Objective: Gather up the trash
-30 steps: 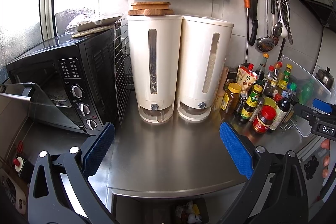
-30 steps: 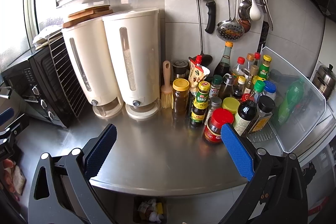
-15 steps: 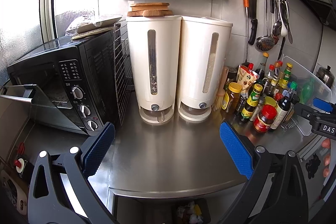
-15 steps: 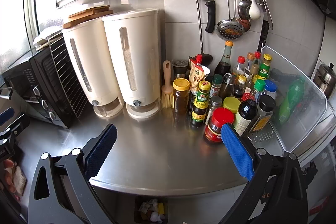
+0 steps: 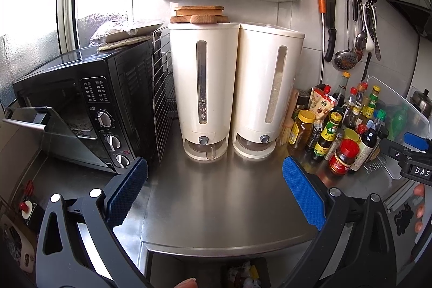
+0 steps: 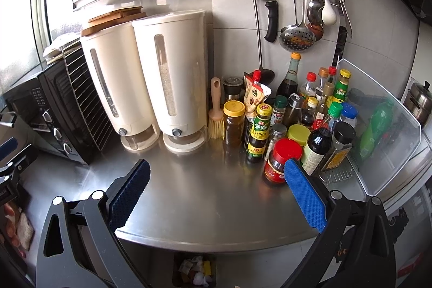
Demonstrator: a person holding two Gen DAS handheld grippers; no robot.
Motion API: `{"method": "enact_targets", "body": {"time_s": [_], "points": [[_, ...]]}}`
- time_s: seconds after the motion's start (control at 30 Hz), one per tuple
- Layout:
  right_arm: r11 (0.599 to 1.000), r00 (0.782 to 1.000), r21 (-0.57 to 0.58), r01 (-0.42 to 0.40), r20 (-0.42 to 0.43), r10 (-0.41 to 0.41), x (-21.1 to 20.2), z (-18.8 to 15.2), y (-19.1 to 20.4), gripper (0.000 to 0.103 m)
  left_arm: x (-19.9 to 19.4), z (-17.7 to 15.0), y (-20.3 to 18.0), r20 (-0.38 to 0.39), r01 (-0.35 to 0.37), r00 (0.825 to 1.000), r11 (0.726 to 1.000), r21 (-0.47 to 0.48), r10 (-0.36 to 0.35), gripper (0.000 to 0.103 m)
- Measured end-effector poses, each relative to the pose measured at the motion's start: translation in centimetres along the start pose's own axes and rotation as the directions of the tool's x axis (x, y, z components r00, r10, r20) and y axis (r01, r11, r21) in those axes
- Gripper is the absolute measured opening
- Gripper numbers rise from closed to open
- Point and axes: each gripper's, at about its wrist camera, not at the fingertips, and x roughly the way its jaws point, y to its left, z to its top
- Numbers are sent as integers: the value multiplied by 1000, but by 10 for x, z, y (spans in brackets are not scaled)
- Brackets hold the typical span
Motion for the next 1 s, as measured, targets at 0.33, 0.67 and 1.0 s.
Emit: {"method": "enact_targets", "body": {"time_s": [0.33, 0.67, 1.0], "points": [[1000, 1000, -6, -4, -2, 4, 1, 1, -1, 100, -3, -2, 0, -9, 16, 1000, 1000, -8, -16, 95], [1000, 1000, -8, -14, -7, 14, 1, 0, 1, 100, -6, -3, 3, -10, -26, 1000, 1000, -16, 26, 95], [1000, 1000, -8, -20, -13, 20, 0, -1, 3, 100, -9, -1, 2, -8, -41, 999, 999, -3, 41, 95]]}}
